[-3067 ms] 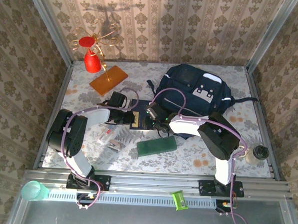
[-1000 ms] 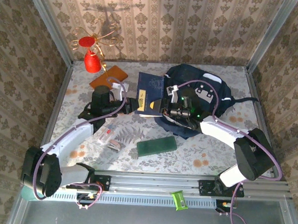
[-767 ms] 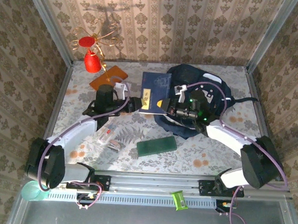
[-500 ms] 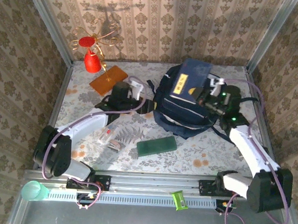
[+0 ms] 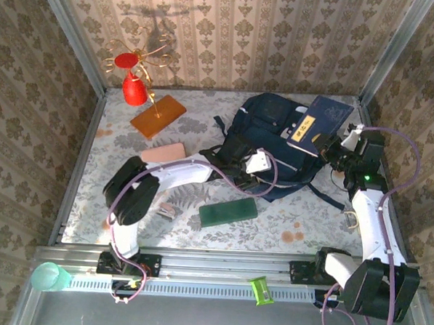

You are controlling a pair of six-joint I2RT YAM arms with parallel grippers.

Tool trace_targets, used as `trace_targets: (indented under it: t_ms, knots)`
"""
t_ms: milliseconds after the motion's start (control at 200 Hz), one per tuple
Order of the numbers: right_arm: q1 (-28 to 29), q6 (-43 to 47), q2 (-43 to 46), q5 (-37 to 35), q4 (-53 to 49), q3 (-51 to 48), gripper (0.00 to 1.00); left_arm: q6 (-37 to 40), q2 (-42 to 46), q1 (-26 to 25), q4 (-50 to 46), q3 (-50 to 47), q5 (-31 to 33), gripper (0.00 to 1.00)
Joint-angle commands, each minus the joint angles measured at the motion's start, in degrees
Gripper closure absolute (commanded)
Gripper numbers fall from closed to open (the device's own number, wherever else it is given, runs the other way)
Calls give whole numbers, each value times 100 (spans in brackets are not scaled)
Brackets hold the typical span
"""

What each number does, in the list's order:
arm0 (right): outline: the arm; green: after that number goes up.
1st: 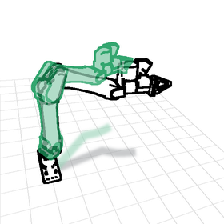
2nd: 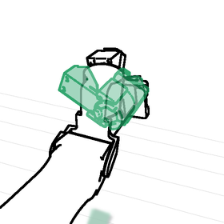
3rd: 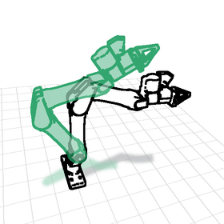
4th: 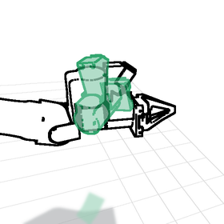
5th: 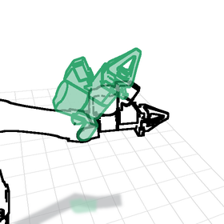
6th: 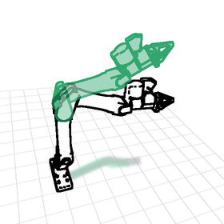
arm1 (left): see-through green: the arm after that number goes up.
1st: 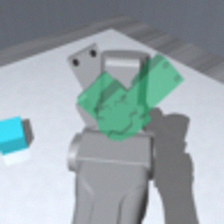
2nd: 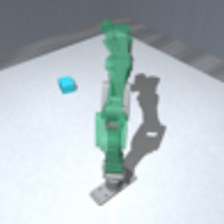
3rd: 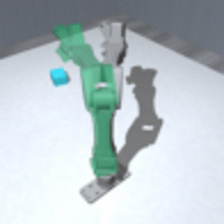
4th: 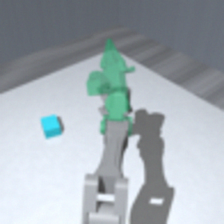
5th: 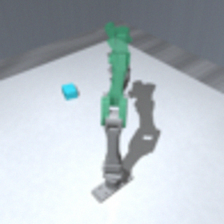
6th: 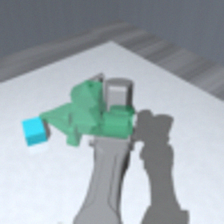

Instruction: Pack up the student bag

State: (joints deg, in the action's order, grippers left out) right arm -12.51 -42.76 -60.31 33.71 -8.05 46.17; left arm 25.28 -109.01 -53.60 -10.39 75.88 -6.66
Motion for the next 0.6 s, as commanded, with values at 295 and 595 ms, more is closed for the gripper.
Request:
trace_targets:
  t_ms: [295, 595]
  knots:
    - [-10, 169, 61, 381, -146, -216, 98, 425, -525, -27, -665, 756, 123, 65]
    - [141, 152, 775, 478, -1025, -436, 98, 209, -311, 7, -332, 824, 392, 100]
